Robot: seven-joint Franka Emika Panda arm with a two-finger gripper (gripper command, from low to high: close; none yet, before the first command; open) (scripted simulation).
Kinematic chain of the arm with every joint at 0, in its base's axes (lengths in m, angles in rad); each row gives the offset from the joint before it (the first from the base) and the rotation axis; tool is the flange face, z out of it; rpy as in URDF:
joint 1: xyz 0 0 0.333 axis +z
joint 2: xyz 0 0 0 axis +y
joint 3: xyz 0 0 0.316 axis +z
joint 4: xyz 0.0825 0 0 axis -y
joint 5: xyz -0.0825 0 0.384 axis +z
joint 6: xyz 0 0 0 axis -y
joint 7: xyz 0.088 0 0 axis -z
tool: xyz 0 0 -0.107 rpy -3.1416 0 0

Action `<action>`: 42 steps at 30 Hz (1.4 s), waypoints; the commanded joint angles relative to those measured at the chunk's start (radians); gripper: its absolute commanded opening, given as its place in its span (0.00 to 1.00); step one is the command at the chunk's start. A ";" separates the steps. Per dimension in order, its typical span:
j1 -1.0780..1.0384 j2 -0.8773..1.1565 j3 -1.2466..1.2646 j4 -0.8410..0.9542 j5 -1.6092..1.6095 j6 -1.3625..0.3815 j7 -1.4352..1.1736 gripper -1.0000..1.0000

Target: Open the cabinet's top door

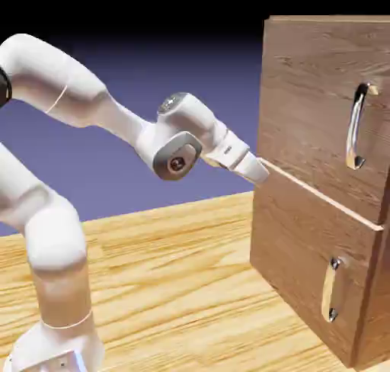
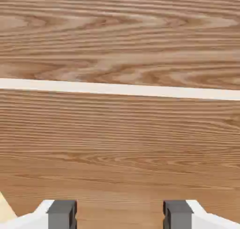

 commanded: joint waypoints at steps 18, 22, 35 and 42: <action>0.278 -0.150 -0.371 0.209 -0.783 0.046 0.504 0.50; 0.339 -0.183 -0.454 0.255 -0.957 0.056 0.616 0.50; 0.540 -0.291 -0.722 0.406 -1.522 0.089 0.980 0.50; 0.648 -0.350 -0.866 0.487 -1.827 0.107 1.176 0.50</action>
